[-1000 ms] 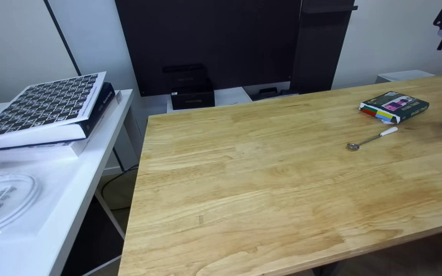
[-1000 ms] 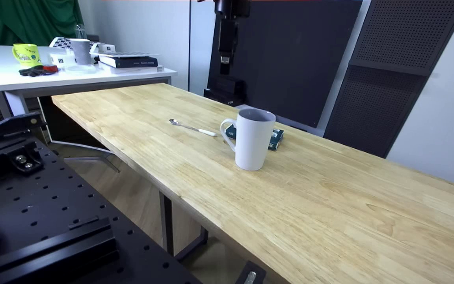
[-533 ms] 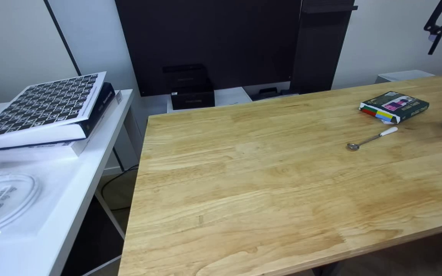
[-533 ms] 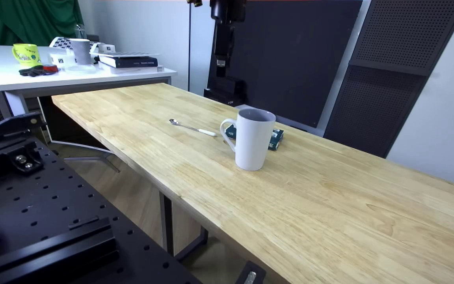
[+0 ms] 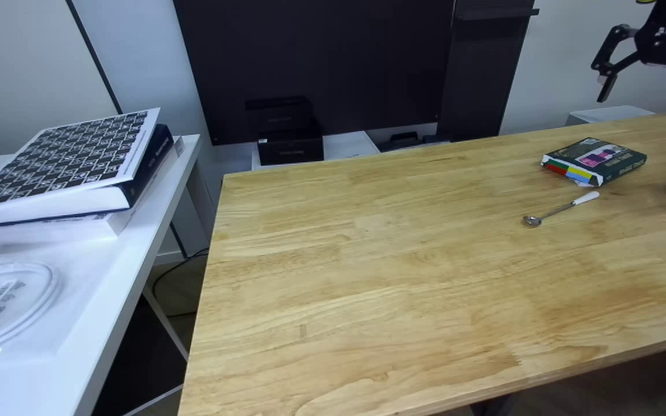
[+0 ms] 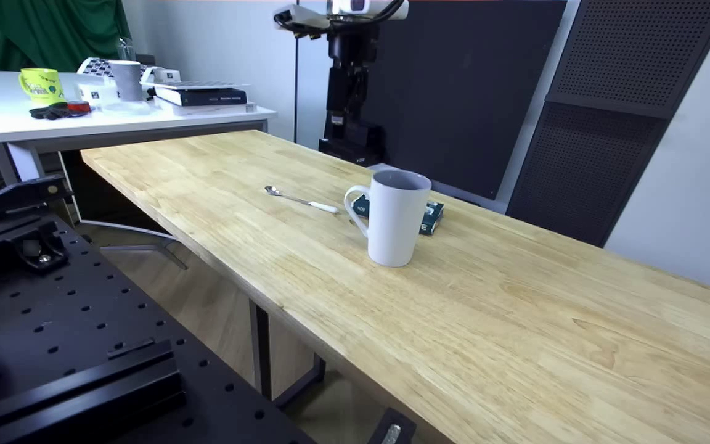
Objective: Take the spoon and put it in the cup, pick it and put it on the table, then pick it and put it back in the cup
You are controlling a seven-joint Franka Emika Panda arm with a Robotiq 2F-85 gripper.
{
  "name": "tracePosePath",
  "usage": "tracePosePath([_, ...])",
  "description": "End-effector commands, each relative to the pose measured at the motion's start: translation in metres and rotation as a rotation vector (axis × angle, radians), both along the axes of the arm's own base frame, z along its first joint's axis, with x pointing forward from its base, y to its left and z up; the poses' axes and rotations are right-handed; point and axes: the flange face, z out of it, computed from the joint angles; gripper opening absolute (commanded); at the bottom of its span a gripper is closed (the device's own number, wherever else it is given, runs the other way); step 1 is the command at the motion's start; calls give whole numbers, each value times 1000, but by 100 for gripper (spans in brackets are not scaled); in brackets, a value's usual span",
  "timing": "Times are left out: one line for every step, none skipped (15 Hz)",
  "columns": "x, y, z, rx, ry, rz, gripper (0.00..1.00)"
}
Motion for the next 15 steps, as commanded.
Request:
tracePosePath([23,18,-17,-2,9,-26,100])
tracePosePath([25,23,-22,-1,14,-20,100])
tracePosePath([27,26,-27,-2,15,-18,100])
tracePosePath([28,28,-34,-12,12,-18,100])
tracePosePath([29,29,-40,-18,10,-16,100])
tracePosePath([30,30,-47,-22,7,-15,100])
tracePosePath([31,31,-55,-26,7,-19,100])
tracePosePath([31,31,-61,-30,11,-20,100])
tracePosePath([31,31,-68,-36,11,-20,100])
tracePosePath([31,31,-75,-38,16,-19,100])
tracePosePath([31,31,-81,-41,20,-17,100])
tracePosePath([31,31,-87,-44,30,-15,100])
tracePosePath([30,32,-93,-47,41,-11,100])
tracePosePath([30,32,-97,-48,49,-9,100])
tracePosePath([30,32,-101,-51,55,-6,100])
